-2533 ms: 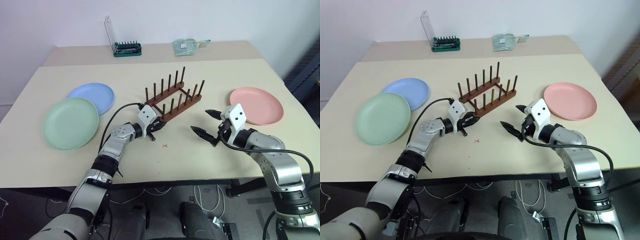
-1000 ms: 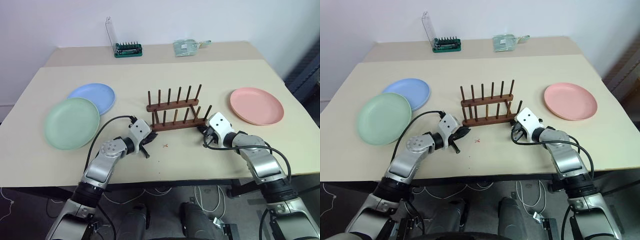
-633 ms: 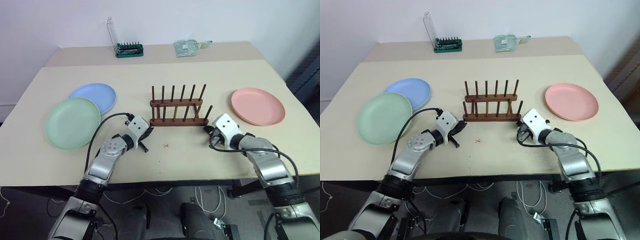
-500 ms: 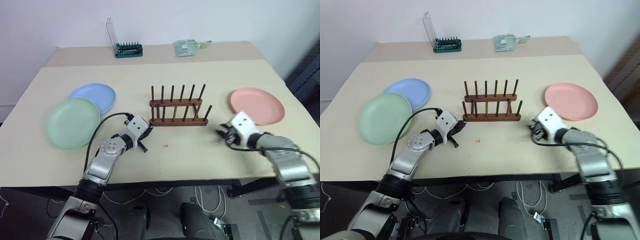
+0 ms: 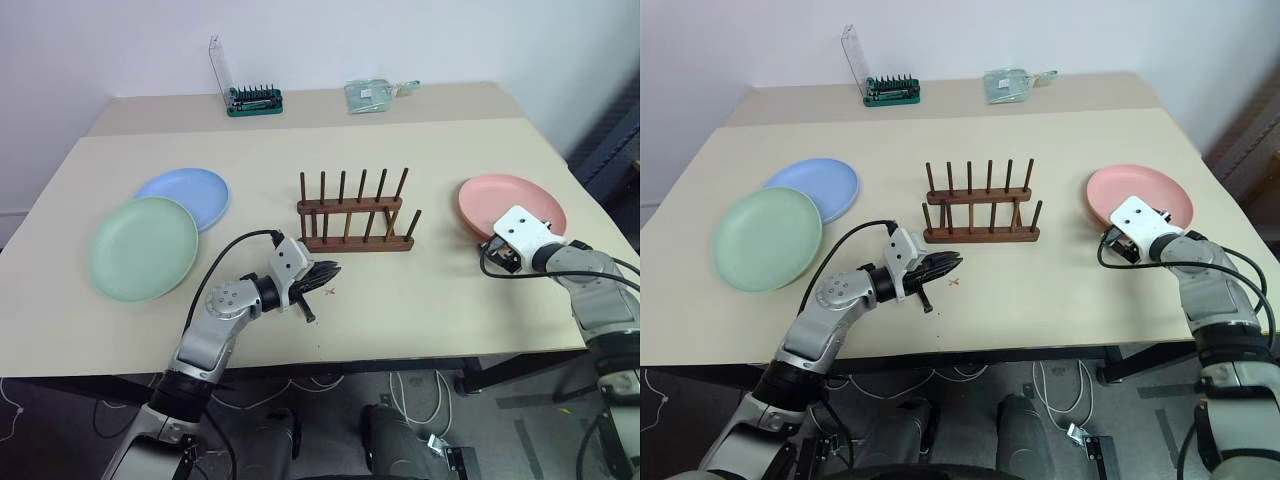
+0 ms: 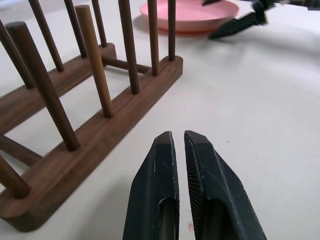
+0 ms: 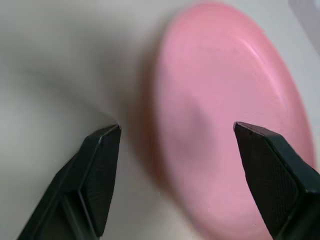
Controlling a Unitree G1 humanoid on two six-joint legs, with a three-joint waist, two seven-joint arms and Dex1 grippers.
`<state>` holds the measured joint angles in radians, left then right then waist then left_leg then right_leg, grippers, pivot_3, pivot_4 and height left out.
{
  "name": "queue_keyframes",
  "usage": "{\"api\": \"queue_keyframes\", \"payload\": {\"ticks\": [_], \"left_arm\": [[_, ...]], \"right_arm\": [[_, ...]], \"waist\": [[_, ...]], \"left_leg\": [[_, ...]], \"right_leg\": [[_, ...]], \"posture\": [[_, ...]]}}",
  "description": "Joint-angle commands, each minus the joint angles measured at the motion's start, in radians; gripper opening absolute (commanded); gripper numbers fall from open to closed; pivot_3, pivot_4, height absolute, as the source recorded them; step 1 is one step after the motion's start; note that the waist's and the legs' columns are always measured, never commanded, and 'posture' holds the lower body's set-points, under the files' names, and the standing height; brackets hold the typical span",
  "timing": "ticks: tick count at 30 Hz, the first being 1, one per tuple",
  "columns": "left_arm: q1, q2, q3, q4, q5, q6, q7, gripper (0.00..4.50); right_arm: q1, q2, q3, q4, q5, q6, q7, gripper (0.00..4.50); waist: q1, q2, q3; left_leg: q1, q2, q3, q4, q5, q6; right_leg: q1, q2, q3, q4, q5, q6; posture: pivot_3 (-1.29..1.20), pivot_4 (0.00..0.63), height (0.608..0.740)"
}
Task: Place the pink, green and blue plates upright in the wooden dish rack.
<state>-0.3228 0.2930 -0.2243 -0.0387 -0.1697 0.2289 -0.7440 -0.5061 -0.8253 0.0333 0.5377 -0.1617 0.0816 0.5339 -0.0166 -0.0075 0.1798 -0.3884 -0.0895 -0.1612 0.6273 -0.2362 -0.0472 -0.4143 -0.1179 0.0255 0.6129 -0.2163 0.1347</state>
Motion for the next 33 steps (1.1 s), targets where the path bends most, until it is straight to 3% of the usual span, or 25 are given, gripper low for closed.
{"api": "queue_keyframes", "payload": {"ticks": [1, 6, 8, 13, 18, 22, 26, 33], "left_arm": [[0.004, 0.004, 0.015, -0.043, -0.013, 0.011, 0.009, 0.31], [0.008, 0.001, 0.018, -0.048, -0.015, 0.022, 0.016, 0.31], [0.008, -0.001, 0.018, -0.047, -0.017, 0.022, 0.016, 0.31], [0.01, -0.001, 0.019, -0.045, -0.023, 0.014, 0.015, 0.31], [0.004, -0.005, 0.014, -0.034, -0.03, 0.015, 0.011, 0.31], [0.0, -0.01, 0.012, -0.027, -0.026, 0.013, 0.013, 0.31], [0.002, -0.013, 0.014, -0.027, -0.028, 0.016, 0.015, 0.31], [0.006, -0.015, 0.017, -0.03, -0.028, 0.02, 0.02, 0.31]], "right_arm": [[-0.03, 0.007, 0.011, 0.066, -0.029, -0.05, -0.027, 2.37], [-0.029, 0.011, 0.018, 0.053, -0.054, -0.084, -0.056, 0.03], [-0.03, 0.013, -0.001, 0.0, -0.045, -0.1, -0.074, 0.03], [-0.059, 0.05, -0.138, -0.255, 0.159, -0.053, -0.007, 0.03], [-0.162, 0.179, -0.375, -0.592, 0.769, 0.37, 0.063, 0.03], [-0.149, 0.211, -0.445, -0.725, 1.08, 0.602, 0.048, 0.03], [-0.089, 0.245, -0.428, -0.8, 1.245, 0.714, 0.043, 0.03], [-0.092, 0.275, -0.421, -0.727, 1.281, 0.75, -0.016, 0.03]], "waist": [[0.003, 0.0, 0.0], [0.003, 0.0, 0.0], [0.003, 0.0, 0.0], [-0.004, 0.003, 0.001], [0.001, 0.004, 0.002], [0.014, 0.003, 0.001], [0.016, 0.003, 0.002], [0.004, 0.004, 0.002]], "left_leg": [[0.0, 0.0, 0.0, 0.0, 0.0, 0.0], [0.0, 0.0, 0.0, 0.0, 0.0, 0.0], [0.0, 0.0, 0.0, 0.0, 0.0, 0.0], [0.0, 0.0, 0.0, -0.001, 0.0, 0.0], [-0.001, 0.0, -0.001, 0.0, 0.0, 0.0], [-0.002, 0.0, -0.006, 0.0, -0.001, 0.001], [-0.002, 0.0, -0.005, 0.0, -0.001, 0.001], [-0.002, 0.0, -0.004, 0.0, -0.001, 0.001]], "right_leg": [[0.0, 0.0, 0.0, 0.0, 0.0, 0.0], [0.0, 0.0, 0.0, -0.001, 0.0, 0.0], [0.0, 0.0, 0.0, 0.0, 0.0, 0.0], [-0.001, 0.0, 0.0, 0.0, 0.0, 0.0], [-0.001, 0.0, 0.0, 0.0, 0.0, 0.0], [0.0, 0.0, -0.002, -0.001, 0.0, 0.0], [0.0, 0.0, -0.002, -0.001, 0.0, 0.0], [-0.001, 0.0, -0.002, -0.001, 0.0, 0.0]], "posture": [[0.0, 0.15, 0.74], [0.0, 0.15, 0.74], [0.0, 0.15, 0.74], [0.0, 0.15, 0.74], [0.0, 0.15, 0.74], [0.0, 0.15, 0.74], [0.0, 0.15, 0.74], [0.0, 0.15, 0.74]]}}
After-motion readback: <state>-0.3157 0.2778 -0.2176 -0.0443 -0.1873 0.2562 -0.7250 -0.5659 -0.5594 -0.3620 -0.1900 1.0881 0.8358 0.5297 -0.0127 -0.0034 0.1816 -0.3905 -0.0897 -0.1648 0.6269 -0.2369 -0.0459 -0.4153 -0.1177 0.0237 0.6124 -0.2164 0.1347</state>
